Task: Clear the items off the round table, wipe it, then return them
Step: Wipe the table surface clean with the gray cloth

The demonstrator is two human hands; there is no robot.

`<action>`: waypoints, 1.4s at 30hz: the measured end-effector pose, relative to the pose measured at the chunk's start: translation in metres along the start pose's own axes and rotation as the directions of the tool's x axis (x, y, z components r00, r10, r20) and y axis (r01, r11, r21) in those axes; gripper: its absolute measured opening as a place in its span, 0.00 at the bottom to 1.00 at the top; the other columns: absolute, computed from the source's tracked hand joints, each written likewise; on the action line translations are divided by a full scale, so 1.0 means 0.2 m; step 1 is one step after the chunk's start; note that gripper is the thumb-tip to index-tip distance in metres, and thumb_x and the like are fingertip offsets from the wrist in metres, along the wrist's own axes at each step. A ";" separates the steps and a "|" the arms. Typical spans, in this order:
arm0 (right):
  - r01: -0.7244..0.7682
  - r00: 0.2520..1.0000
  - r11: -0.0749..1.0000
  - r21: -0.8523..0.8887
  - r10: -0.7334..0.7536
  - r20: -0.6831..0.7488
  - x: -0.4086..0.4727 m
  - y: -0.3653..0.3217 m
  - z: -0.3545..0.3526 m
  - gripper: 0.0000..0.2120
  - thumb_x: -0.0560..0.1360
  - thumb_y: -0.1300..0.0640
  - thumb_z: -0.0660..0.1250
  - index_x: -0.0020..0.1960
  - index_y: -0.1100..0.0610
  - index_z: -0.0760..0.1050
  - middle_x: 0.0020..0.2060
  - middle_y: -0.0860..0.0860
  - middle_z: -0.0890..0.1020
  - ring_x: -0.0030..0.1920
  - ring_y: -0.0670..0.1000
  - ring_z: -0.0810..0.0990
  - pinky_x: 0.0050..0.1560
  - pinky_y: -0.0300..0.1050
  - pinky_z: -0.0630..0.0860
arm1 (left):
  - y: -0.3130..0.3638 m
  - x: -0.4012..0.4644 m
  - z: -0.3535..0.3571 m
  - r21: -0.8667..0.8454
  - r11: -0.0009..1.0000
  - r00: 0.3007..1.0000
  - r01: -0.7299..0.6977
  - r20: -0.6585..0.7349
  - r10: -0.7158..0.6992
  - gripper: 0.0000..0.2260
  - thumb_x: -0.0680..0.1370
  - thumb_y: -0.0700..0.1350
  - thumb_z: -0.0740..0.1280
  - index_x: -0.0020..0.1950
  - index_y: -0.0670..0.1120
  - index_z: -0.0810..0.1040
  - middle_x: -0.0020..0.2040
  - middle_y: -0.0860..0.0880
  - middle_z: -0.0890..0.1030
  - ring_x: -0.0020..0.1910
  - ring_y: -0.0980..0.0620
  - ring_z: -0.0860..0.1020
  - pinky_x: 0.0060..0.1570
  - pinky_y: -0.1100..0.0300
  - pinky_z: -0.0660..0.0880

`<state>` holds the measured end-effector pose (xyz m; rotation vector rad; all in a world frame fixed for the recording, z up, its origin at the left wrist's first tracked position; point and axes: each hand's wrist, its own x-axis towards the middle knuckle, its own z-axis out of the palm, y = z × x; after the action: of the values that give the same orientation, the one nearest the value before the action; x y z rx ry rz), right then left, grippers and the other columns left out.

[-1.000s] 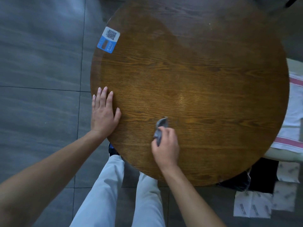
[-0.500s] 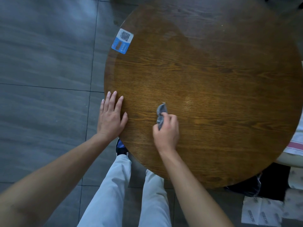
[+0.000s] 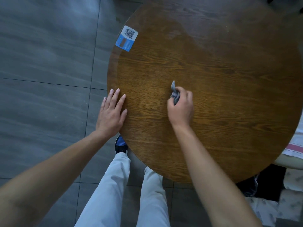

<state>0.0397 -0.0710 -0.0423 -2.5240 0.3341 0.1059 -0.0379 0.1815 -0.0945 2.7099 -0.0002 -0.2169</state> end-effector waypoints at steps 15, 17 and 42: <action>0.486 0.789 0.863 -0.135 -0.367 0.494 -0.47 -0.07 0.14 0.13 0.74 0.62 0.69 0.58 0.54 0.78 0.52 0.52 0.76 0.49 0.53 0.77 0.44 0.50 0.81 | -0.06 -0.01 -0.01 0.014 0.999 0.998 -0.042 0.039 0.041 0.24 0.86 0.54 0.53 0.82 0.49 0.61 0.85 0.48 0.54 0.84 0.47 0.48 0.80 0.41 0.55; 0.513 0.732 0.849 -0.126 -0.356 0.581 -0.65 -0.02 0.13 0.13 0.73 0.63 0.69 0.57 0.54 0.78 0.51 0.53 0.75 0.48 0.55 0.77 0.42 0.52 0.80 | -0.07 -0.01 -0.02 0.020 0.998 0.997 -0.055 0.050 0.054 0.24 0.86 0.53 0.53 0.82 0.49 0.61 0.85 0.48 0.54 0.84 0.47 0.48 0.80 0.41 0.54; -0.192 0.934 0.879 0.437 0.026 0.358 -0.36 -0.06 -0.70 0.16 0.76 0.62 0.68 0.62 0.50 0.80 0.54 0.44 0.84 0.54 0.45 0.82 0.53 0.37 0.77 | 0.61 -0.02 -0.50 -0.218 0.924 0.932 0.314 0.257 -0.256 0.26 0.84 0.53 0.63 0.81 0.50 0.64 0.85 0.47 0.52 0.82 0.46 0.57 0.77 0.43 0.61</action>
<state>-0.0263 -0.1245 0.0904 -1.9599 0.3171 0.4511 -0.0219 0.1108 0.0460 2.4040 0.3391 -0.5688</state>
